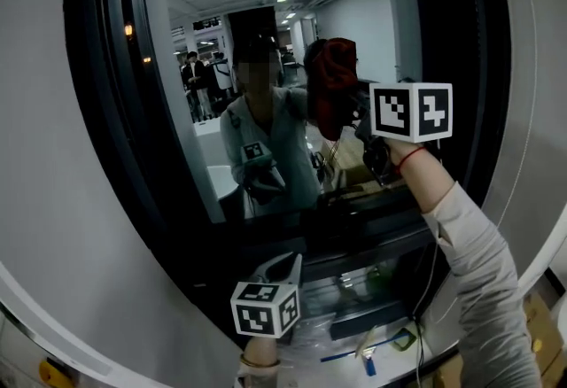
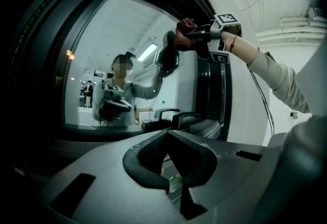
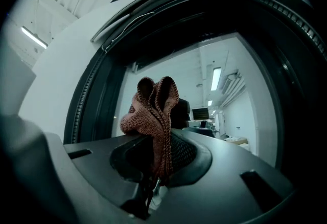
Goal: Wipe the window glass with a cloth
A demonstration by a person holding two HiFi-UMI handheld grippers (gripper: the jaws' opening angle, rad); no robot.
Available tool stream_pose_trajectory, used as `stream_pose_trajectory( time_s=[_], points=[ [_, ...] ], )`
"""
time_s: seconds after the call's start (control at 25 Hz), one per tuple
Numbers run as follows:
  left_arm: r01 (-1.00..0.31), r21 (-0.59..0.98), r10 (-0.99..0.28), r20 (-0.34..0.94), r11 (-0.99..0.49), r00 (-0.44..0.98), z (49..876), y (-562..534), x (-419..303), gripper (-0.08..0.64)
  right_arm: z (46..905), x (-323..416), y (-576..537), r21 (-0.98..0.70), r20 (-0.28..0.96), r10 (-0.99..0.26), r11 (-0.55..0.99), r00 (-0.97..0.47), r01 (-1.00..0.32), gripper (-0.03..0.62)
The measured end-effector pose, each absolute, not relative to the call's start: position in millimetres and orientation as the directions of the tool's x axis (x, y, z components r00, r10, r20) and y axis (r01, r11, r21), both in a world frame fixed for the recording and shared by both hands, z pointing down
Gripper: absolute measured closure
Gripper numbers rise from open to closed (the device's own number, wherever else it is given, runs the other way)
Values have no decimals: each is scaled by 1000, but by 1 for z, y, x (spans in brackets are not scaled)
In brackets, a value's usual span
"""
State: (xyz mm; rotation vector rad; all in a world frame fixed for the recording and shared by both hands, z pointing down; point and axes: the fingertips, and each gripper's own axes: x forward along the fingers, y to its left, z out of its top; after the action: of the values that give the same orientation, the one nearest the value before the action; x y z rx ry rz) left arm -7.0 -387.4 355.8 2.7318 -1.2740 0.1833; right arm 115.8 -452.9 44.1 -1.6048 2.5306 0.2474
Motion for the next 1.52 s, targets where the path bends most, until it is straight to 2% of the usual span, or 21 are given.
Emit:
stream_pose_trajectory(
  time_s=[0.56,1.04,1.28,1.52],
  points=[
    [-689,63,-677,145,-722,722,351,-393,43,555,47,229,-447,71,-184,-961,197,-207,-978,541],
    [-684,73,-669,159,-726,726,357,-396,50,555,55,289,-443,47,-170,-981,89,-95,-995,541],
    [-692,73,-677,162,-718,718,360,-395,48,555,60,290,-442,36,-179,-980,85,-90,-996,541],
    [-701,75,-685,161,-709,710,358,-391,42,555,75,239,-422,45,-201,-957,204,-209,-978,542]
  ],
)
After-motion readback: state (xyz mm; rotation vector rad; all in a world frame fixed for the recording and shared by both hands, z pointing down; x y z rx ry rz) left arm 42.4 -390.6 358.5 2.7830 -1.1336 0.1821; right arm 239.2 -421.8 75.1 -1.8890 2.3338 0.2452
